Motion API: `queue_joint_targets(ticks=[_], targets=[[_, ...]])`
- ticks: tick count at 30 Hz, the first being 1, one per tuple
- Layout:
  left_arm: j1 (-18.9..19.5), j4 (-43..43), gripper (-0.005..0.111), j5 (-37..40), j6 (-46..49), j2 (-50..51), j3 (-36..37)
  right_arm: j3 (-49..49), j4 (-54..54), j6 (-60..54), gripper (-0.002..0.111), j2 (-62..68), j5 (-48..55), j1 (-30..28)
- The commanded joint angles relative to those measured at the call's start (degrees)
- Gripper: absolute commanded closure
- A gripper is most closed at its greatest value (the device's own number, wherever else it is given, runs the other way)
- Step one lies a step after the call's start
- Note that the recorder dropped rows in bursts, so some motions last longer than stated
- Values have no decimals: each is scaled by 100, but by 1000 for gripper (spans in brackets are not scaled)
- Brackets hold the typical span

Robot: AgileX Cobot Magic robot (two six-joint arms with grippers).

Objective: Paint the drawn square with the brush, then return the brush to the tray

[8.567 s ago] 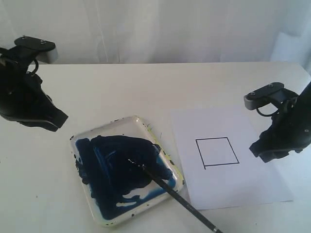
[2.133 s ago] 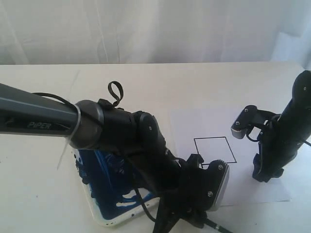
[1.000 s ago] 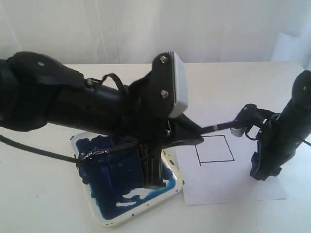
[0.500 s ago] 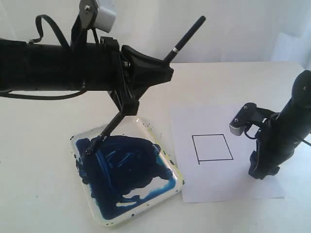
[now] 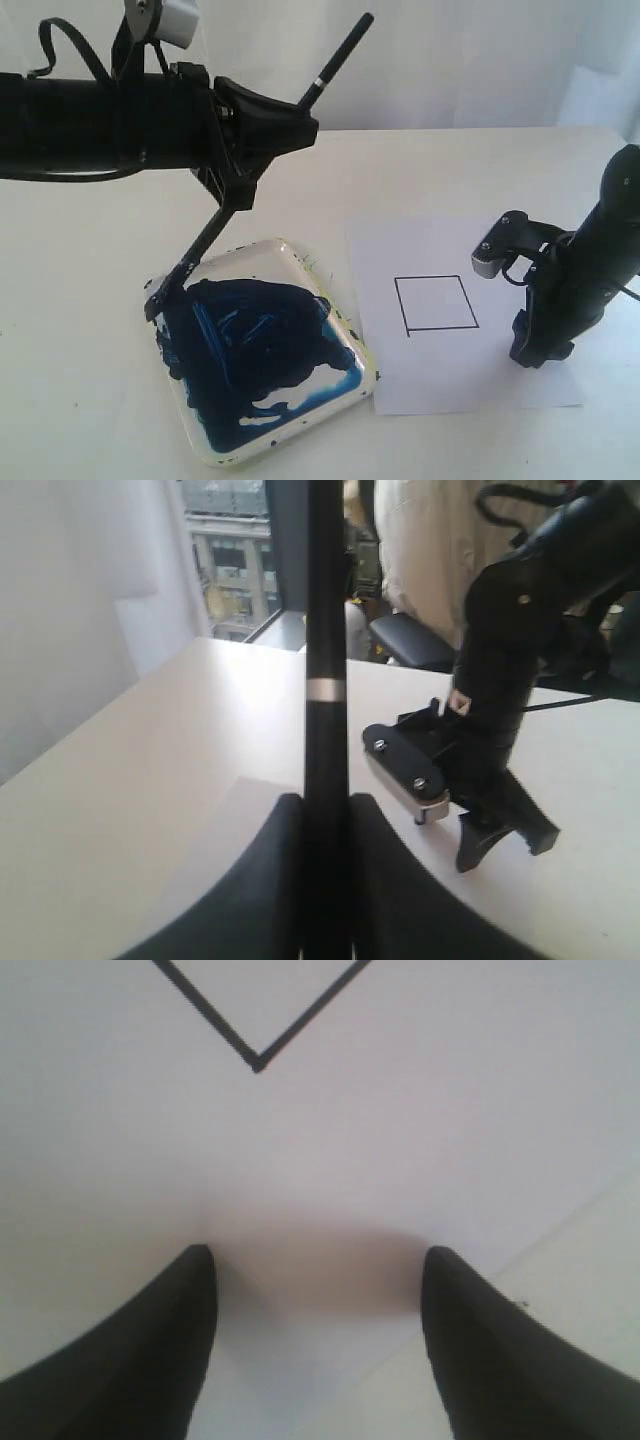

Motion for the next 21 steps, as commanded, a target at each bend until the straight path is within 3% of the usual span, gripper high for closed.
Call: queue_joint_targets(ticks=[1, 9, 14, 21], targets=[[31, 149, 107, -37, 1, -79, 37, 36, -41, -15, 51, 118, -158, -3], [31, 2311, 107, 1850, 575, -79, 37, 36, -41, -15, 51, 118, -224, -3], [17, 3323, 107, 1792, 575, -69, 37, 36, -41, -15, 51, 118, -224, -3], [17, 3347, 107, 1805, 825, 77, 37, 36, -52, -15, 51, 118, -233, -3]])
